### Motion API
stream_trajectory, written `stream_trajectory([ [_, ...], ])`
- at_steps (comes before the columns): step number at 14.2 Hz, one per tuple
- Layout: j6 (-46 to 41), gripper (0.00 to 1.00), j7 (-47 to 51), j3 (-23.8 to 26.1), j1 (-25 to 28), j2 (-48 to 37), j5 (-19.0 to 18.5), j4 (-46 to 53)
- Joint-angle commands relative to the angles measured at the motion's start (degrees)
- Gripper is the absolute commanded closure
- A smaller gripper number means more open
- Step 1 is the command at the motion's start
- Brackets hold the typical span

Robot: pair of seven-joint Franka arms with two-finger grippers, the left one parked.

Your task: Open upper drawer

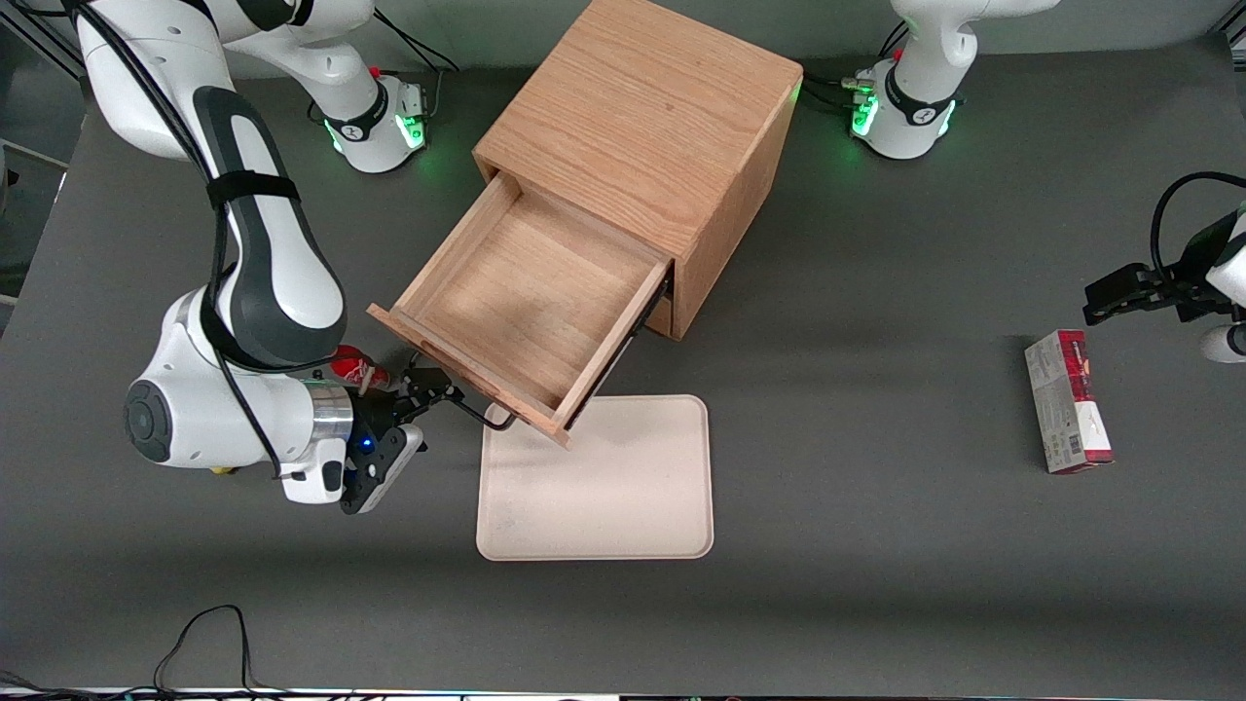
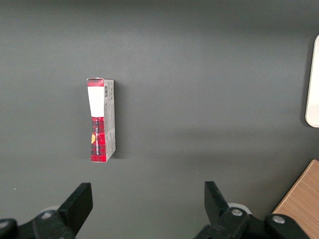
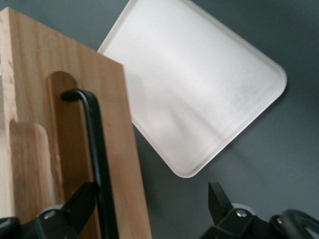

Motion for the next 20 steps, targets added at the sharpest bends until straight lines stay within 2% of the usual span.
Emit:
stream_trajectory([
  [1, -2.34, 0.0, -0.85, 0.09, -1.49, 1.73, 1.11, 5.33],
  [6, -5.68, 0.0, 0.82, 0.0, -1.31, 1.12, 0.06, 8.23],
  [9, -6.83, 0.0, 0.91, 0.0, -0.96, -0.46, -4.23, 8.76],
  [12, -10.94, 0.0, 4.23, -0.35, -1.31, -6.86, -9.24, 4.2],
  [17, -13.42, 0.0, 7.94, -7.28, -0.78, -15.57, -16.54, -5.11],
  [20, -13.68, 0.0, 14.76, -10.97, -0.7, -17.95, -18.66, -7.85],
])
